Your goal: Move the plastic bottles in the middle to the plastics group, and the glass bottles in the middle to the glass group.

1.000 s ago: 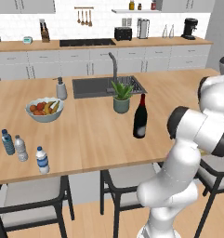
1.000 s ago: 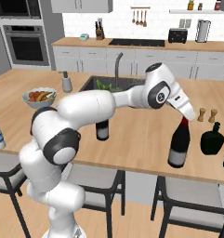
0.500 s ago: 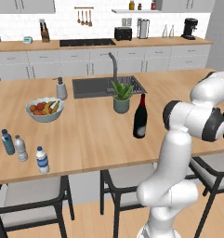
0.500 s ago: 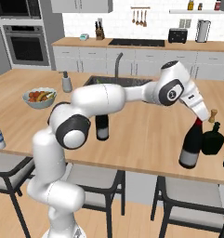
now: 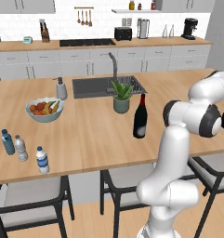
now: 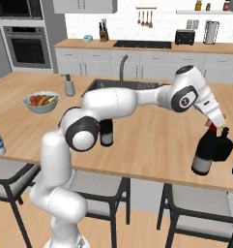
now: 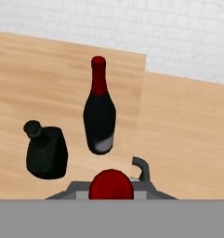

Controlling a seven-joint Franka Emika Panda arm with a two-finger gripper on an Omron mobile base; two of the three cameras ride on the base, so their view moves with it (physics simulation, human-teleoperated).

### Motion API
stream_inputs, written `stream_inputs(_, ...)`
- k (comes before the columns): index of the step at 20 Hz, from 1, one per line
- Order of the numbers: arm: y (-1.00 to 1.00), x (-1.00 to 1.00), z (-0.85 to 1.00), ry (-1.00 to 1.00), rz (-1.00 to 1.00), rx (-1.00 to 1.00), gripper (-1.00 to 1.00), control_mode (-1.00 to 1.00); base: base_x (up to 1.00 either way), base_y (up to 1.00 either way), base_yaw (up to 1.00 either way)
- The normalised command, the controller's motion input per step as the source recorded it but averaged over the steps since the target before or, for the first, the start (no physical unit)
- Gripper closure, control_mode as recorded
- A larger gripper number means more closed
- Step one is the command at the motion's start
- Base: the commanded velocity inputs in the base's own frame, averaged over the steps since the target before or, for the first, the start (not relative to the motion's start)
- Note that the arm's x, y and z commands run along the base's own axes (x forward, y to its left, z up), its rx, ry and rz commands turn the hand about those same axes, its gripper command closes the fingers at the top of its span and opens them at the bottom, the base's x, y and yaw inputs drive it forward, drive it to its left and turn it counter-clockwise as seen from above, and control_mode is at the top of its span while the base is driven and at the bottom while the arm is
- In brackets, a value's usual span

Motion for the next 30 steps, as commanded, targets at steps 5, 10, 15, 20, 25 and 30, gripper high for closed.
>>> stream_inputs(5, -0.30, 0.18, -0.05, 0.00, 0.08, 0.00, 1.00, -1.00, 0.00, 0.00, 0.00)
stream_inputs(10, -0.21, 0.35, -0.04, 0.00, 0.13, 0.00, 1.00, -1.00, 0.00, 0.00, 0.00)
stream_inputs(15, -0.10, 0.09, -0.17, 0.00, 0.11, 0.00, 1.00, -1.00, 0.00, 0.00, 0.00)
stream_inputs(20, 0.00, -0.01, -0.30, 0.00, 0.00, 0.00, 1.00, -1.00, 0.00, 0.00, 0.00)
stream_inputs(25, 0.00, 0.01, -0.21, -0.03, 0.00, 0.00, 1.00, -1.00, 0.00, 0.00, 0.00)
stream_inputs(30, 0.00, 0.00, -0.25, -0.05, 0.00, -0.01, 1.00, -1.00, 0.00, 0.00, 0.00)
